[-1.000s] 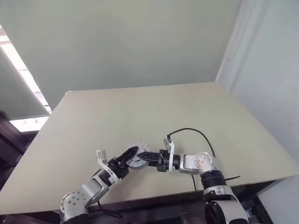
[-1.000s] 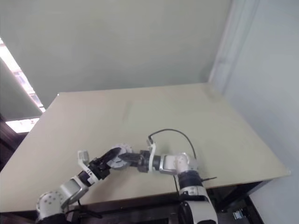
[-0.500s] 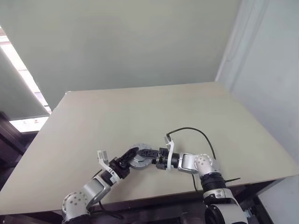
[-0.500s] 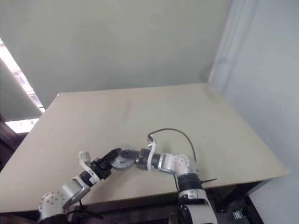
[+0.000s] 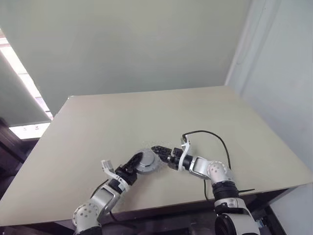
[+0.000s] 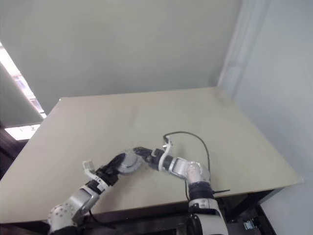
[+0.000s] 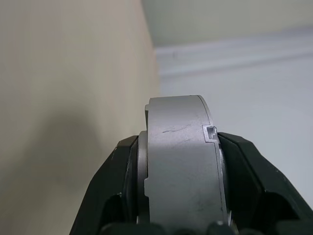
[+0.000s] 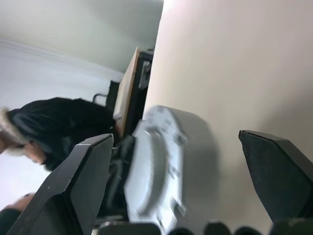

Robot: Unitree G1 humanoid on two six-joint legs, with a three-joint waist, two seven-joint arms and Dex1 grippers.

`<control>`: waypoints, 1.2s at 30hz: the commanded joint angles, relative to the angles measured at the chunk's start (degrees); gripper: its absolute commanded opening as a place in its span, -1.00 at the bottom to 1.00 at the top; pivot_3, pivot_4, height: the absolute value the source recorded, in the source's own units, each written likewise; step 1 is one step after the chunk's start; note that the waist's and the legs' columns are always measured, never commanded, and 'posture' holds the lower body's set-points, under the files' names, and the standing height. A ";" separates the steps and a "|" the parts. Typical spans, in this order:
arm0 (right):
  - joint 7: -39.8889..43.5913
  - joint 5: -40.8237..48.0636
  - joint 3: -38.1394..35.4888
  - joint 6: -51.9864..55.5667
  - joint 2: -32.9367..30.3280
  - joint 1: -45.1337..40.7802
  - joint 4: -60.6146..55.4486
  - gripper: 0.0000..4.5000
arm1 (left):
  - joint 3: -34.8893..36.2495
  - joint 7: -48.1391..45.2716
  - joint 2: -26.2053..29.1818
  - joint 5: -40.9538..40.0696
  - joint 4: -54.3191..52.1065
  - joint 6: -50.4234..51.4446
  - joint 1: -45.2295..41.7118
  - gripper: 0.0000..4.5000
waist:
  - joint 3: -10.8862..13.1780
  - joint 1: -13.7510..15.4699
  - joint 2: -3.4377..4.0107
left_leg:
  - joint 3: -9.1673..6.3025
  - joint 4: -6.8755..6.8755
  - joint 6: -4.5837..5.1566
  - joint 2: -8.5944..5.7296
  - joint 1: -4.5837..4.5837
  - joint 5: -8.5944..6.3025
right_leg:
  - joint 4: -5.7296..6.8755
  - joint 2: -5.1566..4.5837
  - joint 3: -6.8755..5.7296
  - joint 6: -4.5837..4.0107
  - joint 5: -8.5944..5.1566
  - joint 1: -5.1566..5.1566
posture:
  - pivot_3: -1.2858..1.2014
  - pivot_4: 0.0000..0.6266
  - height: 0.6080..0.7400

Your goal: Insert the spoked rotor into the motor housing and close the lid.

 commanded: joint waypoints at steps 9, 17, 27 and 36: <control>4.79 -9.89 11.14 -12.79 -3.82 4.42 -9.61 1.00 | 0.61 0.44 2.13 12.17 -3.36 -21.99 -6.04 -0.10 | 0.00 0.34 -0.04 | -0.01 0.07 -0.01 -0.09 -0.02 0.00 | -0.02 -0.02 0.07 0.00 0.00 0.06 | 0.03 -1.00 1.00; 5.04 -15.80 18.11 -18.23 -6.48 8.69 -17.09 1.00 | 0.46 2.73 3.61 27.32 9.45 -39.82 -13.20 -0.10 | -0.02 1.44 -0.12 | 0.00 0.15 -0.01 -0.09 0.01 0.00 | -0.03 0.00 0.07 0.00 0.02 0.12 | 0.03 -1.00 1.00; 10.11 -24.49 26.54 -33.14 -10.93 11.22 -18.59 1.00 | 0.92 3.80 5.20 33.04 18.83 -44.56 -15.57 -0.10 | -0.03 1.58 -0.54 | -0.05 0.19 0.00 -0.10 0.00 0.00 | -0.03 -0.01 0.05 0.01 0.03 0.15 | 0.03 -1.00 1.00; 11.86 -26.50 28.43 -35.73 -11.61 11.55 -18.46 1.00 | 1.58 4.49 5.57 33.93 22.42 -46.46 -16.82 -0.10 | -0.02 1.63 -0.60 | -0.20 0.43 0.00 -0.10 0.04 0.00 | -0.01 -0.02 -0.10 0.02 0.04 0.33 | 0.03 -1.00 1.00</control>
